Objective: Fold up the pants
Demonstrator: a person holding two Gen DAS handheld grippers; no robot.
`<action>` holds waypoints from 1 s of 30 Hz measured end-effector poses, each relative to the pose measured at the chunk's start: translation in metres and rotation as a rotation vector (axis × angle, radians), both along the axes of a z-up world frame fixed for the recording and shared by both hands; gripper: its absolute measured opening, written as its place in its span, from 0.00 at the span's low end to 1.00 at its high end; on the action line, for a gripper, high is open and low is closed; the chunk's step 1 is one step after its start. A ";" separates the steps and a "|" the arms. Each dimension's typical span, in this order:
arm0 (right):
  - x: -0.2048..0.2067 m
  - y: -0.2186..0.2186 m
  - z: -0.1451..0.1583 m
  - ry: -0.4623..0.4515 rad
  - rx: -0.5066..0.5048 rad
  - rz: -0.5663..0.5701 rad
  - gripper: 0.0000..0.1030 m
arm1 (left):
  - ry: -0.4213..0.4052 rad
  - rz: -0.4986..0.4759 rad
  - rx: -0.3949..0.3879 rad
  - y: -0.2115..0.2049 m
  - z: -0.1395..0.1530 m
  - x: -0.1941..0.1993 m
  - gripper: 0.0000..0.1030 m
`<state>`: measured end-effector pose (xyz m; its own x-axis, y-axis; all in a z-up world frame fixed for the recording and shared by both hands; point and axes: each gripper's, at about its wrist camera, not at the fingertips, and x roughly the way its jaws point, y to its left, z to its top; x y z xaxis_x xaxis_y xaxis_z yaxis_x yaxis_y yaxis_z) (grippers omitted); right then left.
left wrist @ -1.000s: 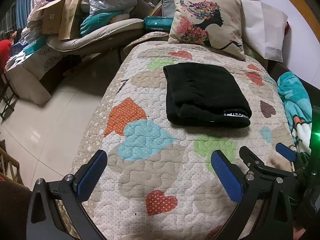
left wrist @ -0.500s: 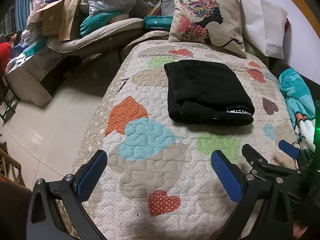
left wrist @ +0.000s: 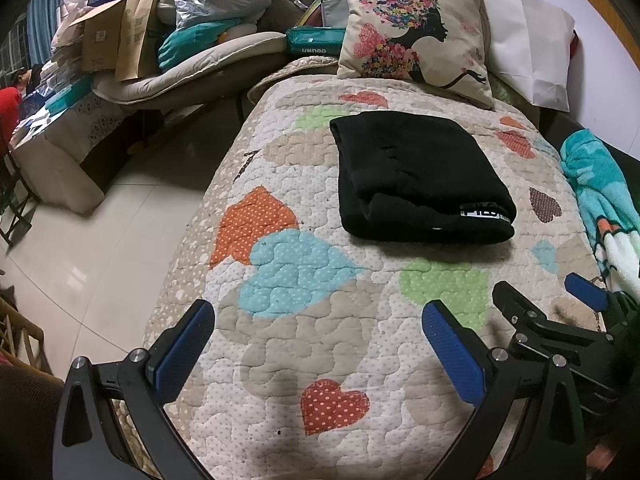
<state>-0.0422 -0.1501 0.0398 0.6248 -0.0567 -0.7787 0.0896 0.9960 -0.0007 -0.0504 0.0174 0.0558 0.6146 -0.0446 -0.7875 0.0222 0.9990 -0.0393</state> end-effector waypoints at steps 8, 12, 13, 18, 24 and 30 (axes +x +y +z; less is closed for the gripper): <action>0.000 -0.001 0.000 -0.009 0.000 -0.002 1.00 | -0.007 -0.003 0.006 -0.001 -0.003 0.001 1.00; 0.000 -0.003 0.001 -0.012 0.000 -0.006 1.00 | -0.006 0.000 0.012 -0.002 -0.003 0.000 1.00; 0.000 -0.003 0.001 -0.012 -0.001 -0.006 1.00 | -0.005 0.000 0.012 -0.002 -0.003 0.000 1.00; 0.000 -0.002 0.002 -0.011 -0.001 -0.005 1.00 | -0.004 -0.003 0.016 -0.002 -0.005 0.001 1.00; 0.000 -0.002 0.002 -0.010 -0.003 -0.005 1.00 | -0.003 -0.007 0.021 -0.002 -0.006 0.001 1.00; 0.001 -0.003 0.000 -0.006 -0.002 -0.006 1.00 | 0.002 -0.014 0.027 -0.002 -0.010 0.001 1.00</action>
<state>-0.0412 -0.1532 0.0403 0.6289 -0.0617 -0.7751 0.0954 0.9954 -0.0019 -0.0489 0.0151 0.0459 0.6127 -0.0316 -0.7897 0.0361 0.9993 -0.0120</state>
